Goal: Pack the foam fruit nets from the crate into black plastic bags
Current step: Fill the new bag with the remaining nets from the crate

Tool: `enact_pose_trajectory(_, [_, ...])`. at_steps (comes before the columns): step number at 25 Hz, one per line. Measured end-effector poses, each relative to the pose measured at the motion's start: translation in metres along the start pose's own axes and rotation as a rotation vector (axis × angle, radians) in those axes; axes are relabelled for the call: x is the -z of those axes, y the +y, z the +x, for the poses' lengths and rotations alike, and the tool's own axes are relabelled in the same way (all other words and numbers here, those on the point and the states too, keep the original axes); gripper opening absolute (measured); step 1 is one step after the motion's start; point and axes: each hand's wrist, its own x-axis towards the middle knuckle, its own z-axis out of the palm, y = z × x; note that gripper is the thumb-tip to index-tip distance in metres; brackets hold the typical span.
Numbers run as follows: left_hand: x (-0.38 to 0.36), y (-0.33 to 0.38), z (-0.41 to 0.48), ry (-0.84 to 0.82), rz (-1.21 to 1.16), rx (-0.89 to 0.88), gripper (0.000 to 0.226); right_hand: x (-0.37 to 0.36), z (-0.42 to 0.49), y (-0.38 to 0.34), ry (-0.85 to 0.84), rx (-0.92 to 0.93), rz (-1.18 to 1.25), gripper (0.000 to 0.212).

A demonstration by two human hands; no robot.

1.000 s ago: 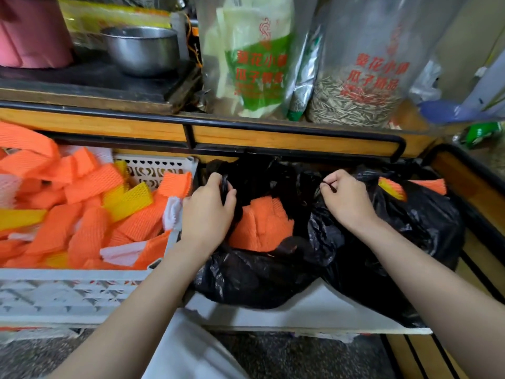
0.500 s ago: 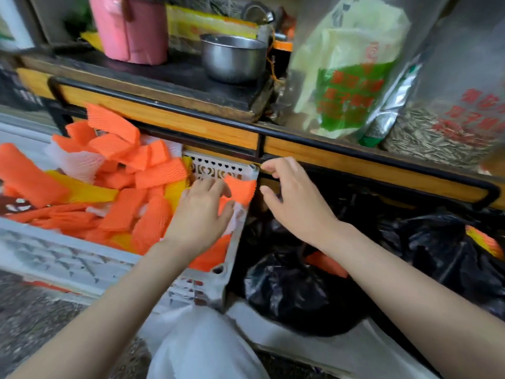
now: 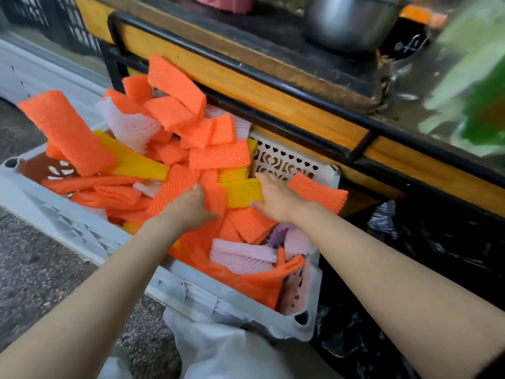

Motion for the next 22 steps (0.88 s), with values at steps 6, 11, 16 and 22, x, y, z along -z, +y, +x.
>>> enact_pose_trajectory(6, [0.003,0.008,0.000,0.111,-0.123,-0.003,0.062,-0.017,0.015,0.008,0.018,-0.134,-0.194,0.064])
enact_pose_trajectory(11, [0.021,0.020,-0.020,0.379,-0.465,0.044,0.035,-0.011,-0.002,-0.002,0.157,0.030,-0.215,0.019])
enact_pose_trajectory(16, [0.038,0.038,-0.045,0.457,-0.873,0.107,0.016,0.016,-0.032,-0.031,0.503,0.049,0.098,0.018])
enact_pose_trajectory(22, [0.036,0.052,-0.064,0.421,-1.232,0.039,0.012,0.023,-0.066,-0.070,0.494,0.229,0.310,0.017])
